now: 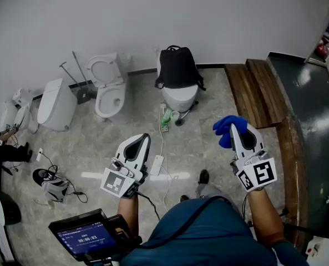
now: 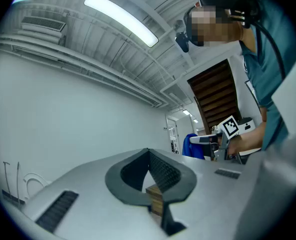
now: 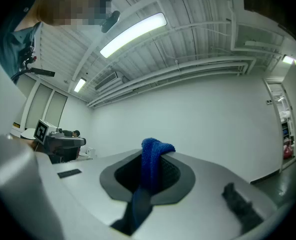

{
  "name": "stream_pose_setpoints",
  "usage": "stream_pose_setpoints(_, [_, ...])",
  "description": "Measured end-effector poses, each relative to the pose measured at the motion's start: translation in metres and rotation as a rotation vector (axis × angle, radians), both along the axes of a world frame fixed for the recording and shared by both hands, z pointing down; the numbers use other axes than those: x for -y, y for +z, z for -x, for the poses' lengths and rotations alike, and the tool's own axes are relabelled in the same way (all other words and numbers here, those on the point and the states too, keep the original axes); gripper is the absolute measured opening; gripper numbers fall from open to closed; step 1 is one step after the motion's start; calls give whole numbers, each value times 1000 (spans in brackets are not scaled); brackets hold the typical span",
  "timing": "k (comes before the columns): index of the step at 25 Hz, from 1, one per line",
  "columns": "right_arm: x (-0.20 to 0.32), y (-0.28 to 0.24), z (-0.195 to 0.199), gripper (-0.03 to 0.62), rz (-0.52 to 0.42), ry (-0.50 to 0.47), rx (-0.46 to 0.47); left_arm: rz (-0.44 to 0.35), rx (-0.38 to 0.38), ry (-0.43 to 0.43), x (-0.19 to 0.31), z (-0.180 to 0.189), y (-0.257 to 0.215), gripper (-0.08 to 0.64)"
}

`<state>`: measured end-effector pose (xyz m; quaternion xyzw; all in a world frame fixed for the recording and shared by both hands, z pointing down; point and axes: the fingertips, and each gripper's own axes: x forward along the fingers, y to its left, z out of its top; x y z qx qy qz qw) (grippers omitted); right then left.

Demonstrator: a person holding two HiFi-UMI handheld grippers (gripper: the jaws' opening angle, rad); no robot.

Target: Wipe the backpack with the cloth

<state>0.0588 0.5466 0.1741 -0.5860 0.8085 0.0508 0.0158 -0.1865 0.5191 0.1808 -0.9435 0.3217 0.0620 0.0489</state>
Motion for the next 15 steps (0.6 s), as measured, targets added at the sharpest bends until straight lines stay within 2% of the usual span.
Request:
stream_pose_setpoints(8, [39, 1, -10, 28, -26, -10, -8, -31, -4, -8, 34, -15, -1, 3])
stream_pose_setpoints(15, [173, 32, -49, 28, 13, -40, 6, -4, 7, -30, 161, -56, 23, 3])
